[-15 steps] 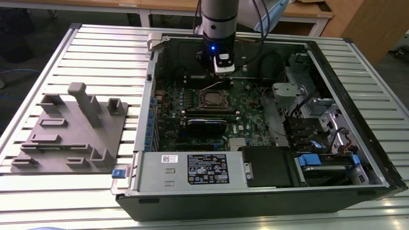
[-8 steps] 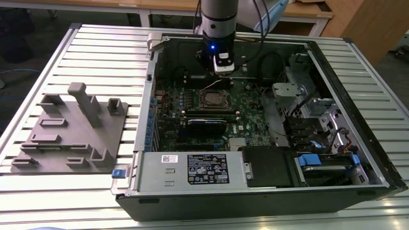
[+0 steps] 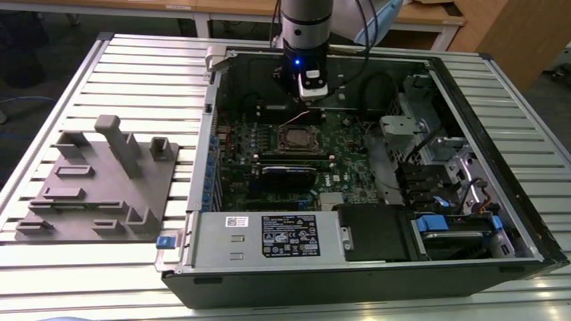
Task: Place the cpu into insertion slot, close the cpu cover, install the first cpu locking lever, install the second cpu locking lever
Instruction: 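Install the first cpu locking lever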
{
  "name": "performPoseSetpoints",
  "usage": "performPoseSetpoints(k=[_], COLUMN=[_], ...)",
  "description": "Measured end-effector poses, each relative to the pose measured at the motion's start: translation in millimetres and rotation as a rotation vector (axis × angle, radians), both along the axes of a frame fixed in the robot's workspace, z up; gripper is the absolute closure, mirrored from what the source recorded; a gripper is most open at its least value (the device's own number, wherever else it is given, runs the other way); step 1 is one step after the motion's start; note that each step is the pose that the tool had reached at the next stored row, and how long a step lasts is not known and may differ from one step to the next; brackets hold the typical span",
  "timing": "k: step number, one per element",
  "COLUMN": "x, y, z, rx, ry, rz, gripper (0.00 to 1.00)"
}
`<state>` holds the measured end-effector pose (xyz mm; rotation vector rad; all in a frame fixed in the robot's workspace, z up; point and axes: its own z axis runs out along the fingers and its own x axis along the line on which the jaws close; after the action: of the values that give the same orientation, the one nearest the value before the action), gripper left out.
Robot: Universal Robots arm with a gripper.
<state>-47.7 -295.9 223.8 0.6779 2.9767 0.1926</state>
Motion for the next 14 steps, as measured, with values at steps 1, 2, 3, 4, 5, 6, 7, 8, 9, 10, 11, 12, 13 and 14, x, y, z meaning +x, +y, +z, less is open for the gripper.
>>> performPoseSetpoints(k=[1,2,3,4,5,6,7,8,9,10,11,12,13,14], x=[0.0,0.0,0.0,0.0,0.0,0.0,0.0,0.0,0.0,-0.1,-0.1,-0.2,-0.3,-0.4], y=[0.0,0.0,0.0,0.0,0.0,0.0,0.0,-0.3,-0.9,-1.6,-2.4,-3.1,-3.8,-4.5], z=[1.7,3.4,5.0,6.5,7.6,8.4,8.4,8.4,8.5,8.5,8.5,8.5,8.5,8.5], rx=[0.0001,0.0001,0.0000,0.0000,0.0000,-0.0001,0.0003,0.0003,0.0001,0.0001,0.0000,0.0000,0.0000,0.0001], ry=[0.0000,-0.0001,0.0000,0.0000,0.0000,0.0000,-0.0001,-0.0003,-0.0007,-0.0012,-0.0016,-0.0022,-0.0027,-0.0034], rz=[0.000,0.000,0.000,0.000,0.000,0.000,0.000,0.000,0.000,0.000,0.000,0.000,0.000,0.000], gripper=[0.89,0.89,0.89,0.89,0.89,0.89,0.89,0.89,0.89,0.89,0.89,0.89,0.89,0.89])
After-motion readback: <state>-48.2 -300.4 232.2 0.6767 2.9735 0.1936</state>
